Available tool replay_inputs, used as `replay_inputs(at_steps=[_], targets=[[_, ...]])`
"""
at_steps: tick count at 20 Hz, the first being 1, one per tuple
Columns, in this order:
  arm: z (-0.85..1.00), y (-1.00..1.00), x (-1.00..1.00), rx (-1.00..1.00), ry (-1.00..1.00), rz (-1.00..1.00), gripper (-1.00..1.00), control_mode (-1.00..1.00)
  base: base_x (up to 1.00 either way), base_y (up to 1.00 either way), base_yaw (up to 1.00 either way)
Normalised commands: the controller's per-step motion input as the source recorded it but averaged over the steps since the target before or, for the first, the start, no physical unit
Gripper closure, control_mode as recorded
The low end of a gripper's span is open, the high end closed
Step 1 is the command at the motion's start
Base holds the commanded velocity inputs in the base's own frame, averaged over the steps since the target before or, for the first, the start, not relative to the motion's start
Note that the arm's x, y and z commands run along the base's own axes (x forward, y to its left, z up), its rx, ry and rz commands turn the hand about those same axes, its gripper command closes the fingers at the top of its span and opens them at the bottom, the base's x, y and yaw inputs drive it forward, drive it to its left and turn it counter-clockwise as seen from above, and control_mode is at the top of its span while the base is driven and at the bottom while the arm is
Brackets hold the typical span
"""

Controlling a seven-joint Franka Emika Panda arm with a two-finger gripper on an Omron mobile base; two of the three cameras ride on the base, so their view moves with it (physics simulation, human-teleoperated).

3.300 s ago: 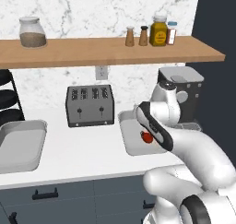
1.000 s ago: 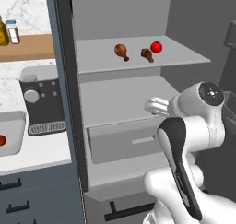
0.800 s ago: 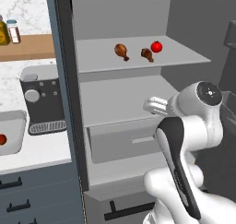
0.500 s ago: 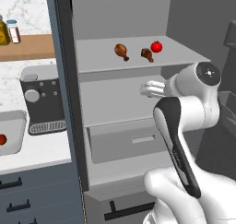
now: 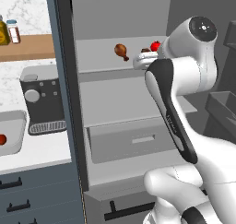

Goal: Place one tomato and one chicken drumstick in each tupperware on the nearby counter, to pack two identical lunches.

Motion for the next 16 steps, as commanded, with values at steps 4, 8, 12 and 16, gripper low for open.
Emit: replay_inputs(at_steps=[4,8,12,16], targets=[[0.12,0.00,0.37,-0.03,-0.17,0.07,-1.00,-1.00,0.00,0.00,0.00],[-0.29,0.00,0.76,-0.03,-0.14,0.01,-1.00,-1.00,0.00,0.00,0.00],[-0.05,0.01,1.00,0.01,0.00,-0.02,-1.00,-1.00,0.00,0.00,0.00],[0.00,0.21,1.00,0.03,0.01,-0.01,-1.00,-1.00,0.00,0.00,0.00]])
